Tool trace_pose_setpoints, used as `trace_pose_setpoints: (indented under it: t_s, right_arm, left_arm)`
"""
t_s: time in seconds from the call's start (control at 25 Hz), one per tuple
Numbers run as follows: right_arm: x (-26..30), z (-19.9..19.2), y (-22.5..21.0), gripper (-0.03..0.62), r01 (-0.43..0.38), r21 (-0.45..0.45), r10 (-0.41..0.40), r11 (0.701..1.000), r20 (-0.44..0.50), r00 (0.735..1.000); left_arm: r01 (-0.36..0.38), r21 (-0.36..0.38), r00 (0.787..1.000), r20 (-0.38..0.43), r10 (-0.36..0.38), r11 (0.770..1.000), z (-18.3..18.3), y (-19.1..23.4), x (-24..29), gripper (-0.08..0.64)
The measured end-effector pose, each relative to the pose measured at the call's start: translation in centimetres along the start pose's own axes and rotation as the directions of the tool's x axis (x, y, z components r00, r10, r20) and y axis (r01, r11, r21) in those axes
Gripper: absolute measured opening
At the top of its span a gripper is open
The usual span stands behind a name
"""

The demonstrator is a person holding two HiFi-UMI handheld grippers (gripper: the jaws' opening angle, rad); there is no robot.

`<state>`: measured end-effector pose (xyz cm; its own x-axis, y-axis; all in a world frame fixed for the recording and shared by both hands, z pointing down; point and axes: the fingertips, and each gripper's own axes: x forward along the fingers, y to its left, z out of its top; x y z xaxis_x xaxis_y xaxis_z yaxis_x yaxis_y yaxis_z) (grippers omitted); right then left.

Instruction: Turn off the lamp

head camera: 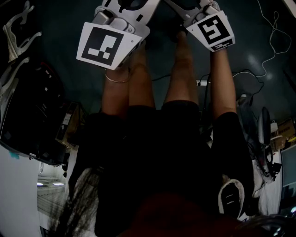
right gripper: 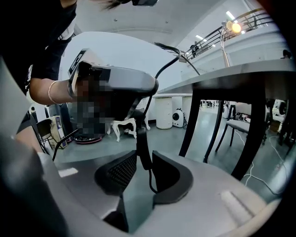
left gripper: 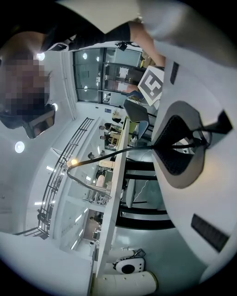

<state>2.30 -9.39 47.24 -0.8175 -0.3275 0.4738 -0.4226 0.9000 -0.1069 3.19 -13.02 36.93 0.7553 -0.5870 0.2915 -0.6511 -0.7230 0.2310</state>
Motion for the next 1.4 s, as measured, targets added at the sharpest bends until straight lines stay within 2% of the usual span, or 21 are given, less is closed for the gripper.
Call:
trace_pose_setpoints:
  t_s: [0.28,1.4]
  right_arm:
    - [-0.1,-0.02,0.41,0.1,0.008,-0.005,-0.008,1.0,-0.003,1.0]
    - [-0.03,-0.78,0.95,0.094,-0.018,-0.02,0.017,1.0,-0.019,1.0]
  left_arm:
    - [0.024,0.062,1.0,-0.006,-0.024,0.998,-0.08,-0.08,0.13,0.023]
    - [0.018,0.015,1.0,-0.007,-0.018,1.0,-0.87,0.17,0.19,0.023]
